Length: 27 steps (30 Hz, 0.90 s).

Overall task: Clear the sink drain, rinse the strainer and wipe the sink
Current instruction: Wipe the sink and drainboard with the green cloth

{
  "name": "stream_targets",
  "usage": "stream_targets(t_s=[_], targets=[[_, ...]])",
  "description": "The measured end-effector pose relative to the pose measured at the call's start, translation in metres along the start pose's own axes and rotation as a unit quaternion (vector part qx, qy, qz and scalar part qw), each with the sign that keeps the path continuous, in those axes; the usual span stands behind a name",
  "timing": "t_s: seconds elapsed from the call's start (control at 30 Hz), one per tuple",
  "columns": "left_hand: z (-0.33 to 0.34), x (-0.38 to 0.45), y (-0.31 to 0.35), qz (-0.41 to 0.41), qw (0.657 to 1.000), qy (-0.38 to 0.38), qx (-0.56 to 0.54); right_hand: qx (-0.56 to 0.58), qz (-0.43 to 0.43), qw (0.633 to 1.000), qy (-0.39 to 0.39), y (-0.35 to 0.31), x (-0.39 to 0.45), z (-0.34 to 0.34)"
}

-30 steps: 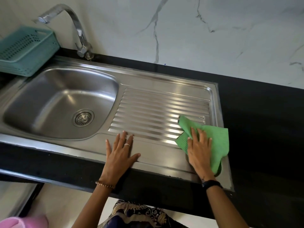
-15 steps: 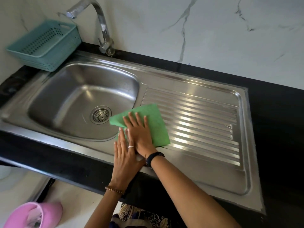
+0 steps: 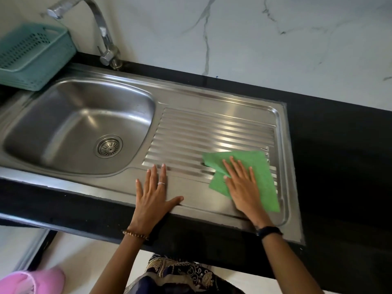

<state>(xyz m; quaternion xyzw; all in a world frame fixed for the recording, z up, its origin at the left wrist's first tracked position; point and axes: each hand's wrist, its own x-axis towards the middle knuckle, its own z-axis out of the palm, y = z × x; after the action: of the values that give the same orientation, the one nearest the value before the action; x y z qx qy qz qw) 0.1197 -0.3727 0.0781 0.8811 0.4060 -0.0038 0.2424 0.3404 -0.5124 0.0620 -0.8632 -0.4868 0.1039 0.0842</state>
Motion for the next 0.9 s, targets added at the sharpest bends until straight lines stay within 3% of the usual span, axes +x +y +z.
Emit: stream_targets(t_s=[0.13,0.27,0.57,0.77,0.9], targets=[[0.003,-0.002,0.002,-0.006,1.0,0.001,0.024,0.012,0.107,0.994,0.008,0.048,-0.035,-0.014],[0.002,-0.003,-0.001,-0.007,1.0,0.006,0.01,0.025,0.115,0.993,-0.006,0.037,-0.049,-0.009],[-0.028,0.004,-0.043,-0.102,0.994,0.032,0.007,0.074,0.001,0.997,0.001,-0.071,0.002,0.009],[-0.025,0.005,-0.046,-0.106,0.992,0.075,-0.003,0.076,-0.146,0.986,-0.028,-0.171,0.063,0.027],[-0.025,0.004,-0.044,-0.106,0.988,0.106,-0.028,0.018,-0.219,0.974,-0.053,-0.196,0.076,0.038]])
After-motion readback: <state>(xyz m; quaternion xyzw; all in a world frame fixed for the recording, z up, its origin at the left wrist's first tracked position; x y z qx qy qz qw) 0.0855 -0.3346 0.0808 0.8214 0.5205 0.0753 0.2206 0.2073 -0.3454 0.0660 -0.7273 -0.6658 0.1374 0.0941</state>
